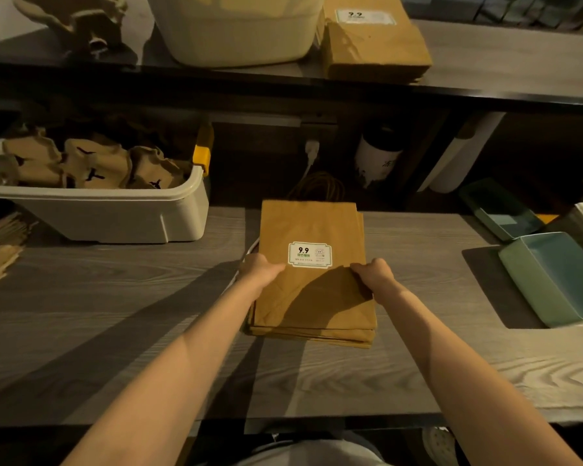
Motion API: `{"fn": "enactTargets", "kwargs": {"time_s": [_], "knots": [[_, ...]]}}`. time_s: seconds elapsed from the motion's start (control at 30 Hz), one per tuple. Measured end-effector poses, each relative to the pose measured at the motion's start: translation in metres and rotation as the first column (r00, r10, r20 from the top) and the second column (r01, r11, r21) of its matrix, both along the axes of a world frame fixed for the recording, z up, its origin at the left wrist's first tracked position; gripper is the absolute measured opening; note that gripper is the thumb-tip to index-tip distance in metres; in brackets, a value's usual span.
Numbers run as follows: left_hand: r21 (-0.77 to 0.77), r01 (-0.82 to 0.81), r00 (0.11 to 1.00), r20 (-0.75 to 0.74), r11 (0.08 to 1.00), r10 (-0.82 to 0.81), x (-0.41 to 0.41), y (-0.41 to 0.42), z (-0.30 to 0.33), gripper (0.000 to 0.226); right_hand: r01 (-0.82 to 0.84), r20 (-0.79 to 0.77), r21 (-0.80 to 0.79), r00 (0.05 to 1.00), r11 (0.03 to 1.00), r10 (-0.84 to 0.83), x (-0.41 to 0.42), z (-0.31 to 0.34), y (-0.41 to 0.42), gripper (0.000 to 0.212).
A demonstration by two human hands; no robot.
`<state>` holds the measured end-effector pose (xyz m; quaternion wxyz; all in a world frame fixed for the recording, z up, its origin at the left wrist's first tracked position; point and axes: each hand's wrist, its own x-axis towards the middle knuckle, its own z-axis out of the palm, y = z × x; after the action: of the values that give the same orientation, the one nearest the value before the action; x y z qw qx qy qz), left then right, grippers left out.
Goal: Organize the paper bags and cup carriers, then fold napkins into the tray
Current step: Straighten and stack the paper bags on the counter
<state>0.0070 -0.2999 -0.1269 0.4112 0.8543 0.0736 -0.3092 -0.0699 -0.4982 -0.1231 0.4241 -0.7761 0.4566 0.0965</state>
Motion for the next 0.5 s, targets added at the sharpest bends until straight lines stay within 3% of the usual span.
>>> {"fn": "enactTargets", "kwargs": {"time_s": [0.17,0.33,0.5], "knots": [[-0.162,-0.154,0.980,-0.148,0.975,0.130,-0.009,0.001,0.002,0.038,0.027,0.031,0.117,0.999,0.993,-0.031,-0.010,0.004,0.001,0.050],[-0.287,-0.087,0.996,-0.001,0.954,0.090,-0.020,0.005,0.012,0.046,0.124,0.214,0.315,0.956,0.941,-0.198,-0.037,0.002,0.004,0.044],[-0.364,0.044,0.969,0.242,0.930,0.049,-0.032,0.004,0.033,0.049,0.159,0.498,0.208,0.832,0.965,-0.244,-0.059,0.022,0.013,0.028]]}}
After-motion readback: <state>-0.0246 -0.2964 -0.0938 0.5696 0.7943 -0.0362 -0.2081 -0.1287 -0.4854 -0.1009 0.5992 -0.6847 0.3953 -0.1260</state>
